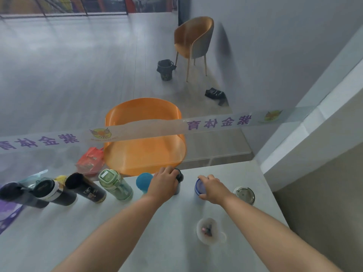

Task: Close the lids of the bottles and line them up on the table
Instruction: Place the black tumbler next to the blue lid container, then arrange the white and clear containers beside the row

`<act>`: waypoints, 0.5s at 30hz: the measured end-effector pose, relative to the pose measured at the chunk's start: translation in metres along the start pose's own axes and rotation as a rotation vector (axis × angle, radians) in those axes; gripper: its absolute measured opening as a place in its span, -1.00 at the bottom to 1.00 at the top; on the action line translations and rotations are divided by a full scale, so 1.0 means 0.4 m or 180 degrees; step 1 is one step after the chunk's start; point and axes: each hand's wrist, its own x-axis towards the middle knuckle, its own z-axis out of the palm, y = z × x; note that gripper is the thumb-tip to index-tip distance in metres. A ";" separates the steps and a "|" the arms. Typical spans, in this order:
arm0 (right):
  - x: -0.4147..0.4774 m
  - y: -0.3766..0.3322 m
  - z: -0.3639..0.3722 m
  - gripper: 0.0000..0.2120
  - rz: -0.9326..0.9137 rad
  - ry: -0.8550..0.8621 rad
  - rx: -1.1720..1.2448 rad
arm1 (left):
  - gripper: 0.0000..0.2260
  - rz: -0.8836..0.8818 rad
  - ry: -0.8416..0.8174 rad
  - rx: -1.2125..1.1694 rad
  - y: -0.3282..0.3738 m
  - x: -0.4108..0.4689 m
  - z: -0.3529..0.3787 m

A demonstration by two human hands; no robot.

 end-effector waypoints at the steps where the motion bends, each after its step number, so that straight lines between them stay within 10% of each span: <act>1: 0.013 0.010 -0.013 -0.30 -0.0049 -0.0001 -0.0006 | -0.86 -0.0037 -0.0008 0.0014 0.005 0.003 0.006; 15: 0.164 0.018 -0.075 -0.25 -0.0458 -0.0114 0.0014 | -0.78 -0.0464 -0.0108 -0.0017 0.024 0.011 0.039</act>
